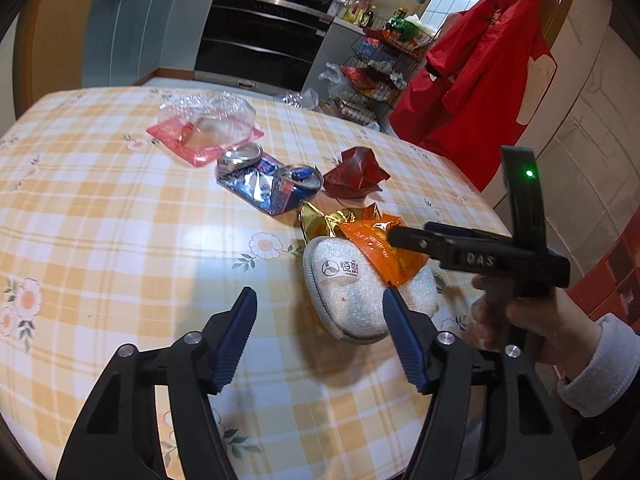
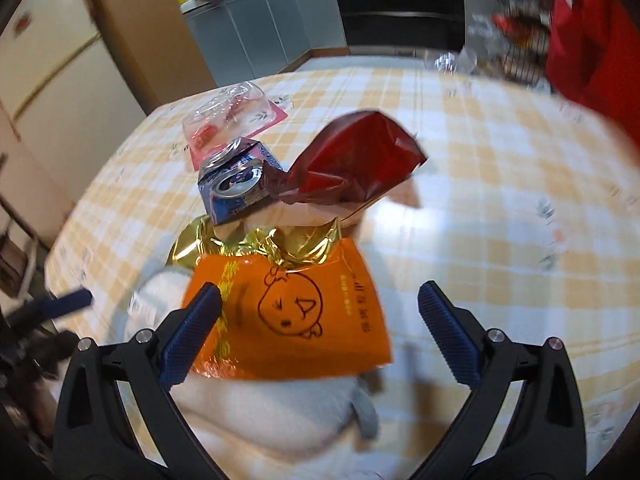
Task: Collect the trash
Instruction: 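Reach both grippers toward the white foam sleeve and orange snack bag, then grasp the white foam sleeve with the left gripper while the right grasps the orange bag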
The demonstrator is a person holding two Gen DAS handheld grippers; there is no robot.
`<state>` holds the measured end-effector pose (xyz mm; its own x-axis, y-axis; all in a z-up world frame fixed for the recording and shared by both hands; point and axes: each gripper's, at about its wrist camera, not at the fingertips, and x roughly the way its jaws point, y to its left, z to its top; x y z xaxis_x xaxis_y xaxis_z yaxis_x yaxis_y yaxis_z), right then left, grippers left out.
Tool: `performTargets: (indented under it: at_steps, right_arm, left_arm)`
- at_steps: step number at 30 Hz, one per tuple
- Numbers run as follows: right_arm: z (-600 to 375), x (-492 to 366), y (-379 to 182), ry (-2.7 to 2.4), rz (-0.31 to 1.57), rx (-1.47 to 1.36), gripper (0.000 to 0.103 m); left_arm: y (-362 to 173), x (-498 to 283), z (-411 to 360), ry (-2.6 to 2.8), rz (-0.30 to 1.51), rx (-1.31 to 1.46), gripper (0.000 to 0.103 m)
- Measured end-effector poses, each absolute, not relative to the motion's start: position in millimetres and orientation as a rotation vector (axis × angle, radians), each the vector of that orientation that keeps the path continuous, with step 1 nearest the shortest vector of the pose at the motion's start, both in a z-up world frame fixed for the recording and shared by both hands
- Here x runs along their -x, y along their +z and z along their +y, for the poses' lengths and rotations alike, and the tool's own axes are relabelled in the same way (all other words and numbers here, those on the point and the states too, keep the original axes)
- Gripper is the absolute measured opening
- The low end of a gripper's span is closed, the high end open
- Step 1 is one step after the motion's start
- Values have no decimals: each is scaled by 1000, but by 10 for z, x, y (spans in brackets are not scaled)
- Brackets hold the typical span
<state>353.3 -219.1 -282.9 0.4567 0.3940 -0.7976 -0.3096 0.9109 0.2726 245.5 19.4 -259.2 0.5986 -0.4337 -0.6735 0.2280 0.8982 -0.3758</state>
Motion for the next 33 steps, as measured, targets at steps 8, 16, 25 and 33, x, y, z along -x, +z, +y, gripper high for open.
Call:
performTargets:
  at_steps: [8, 16, 25, 33]
  right_arm:
    - [-2294, -3642, -3011, 508, 1054, -325, 78]
    - [-2383, -3438, -2863, 535, 996, -319, 49]
    - [-2452, -3250, -2891, 540, 982, -379, 43]
    - [-2478, -3134, -2825, 531, 964, -445, 37]
  left_arm:
    - [-2733, -2553, 126, -426, 878, 281, 58]
    - [-2823, -2624, -2, -444, 913, 292, 58]
    - [-3070, -2729, 126, -410, 986, 416, 58]
    - [-3046, -2669, 95, -453, 1003, 434, 36]
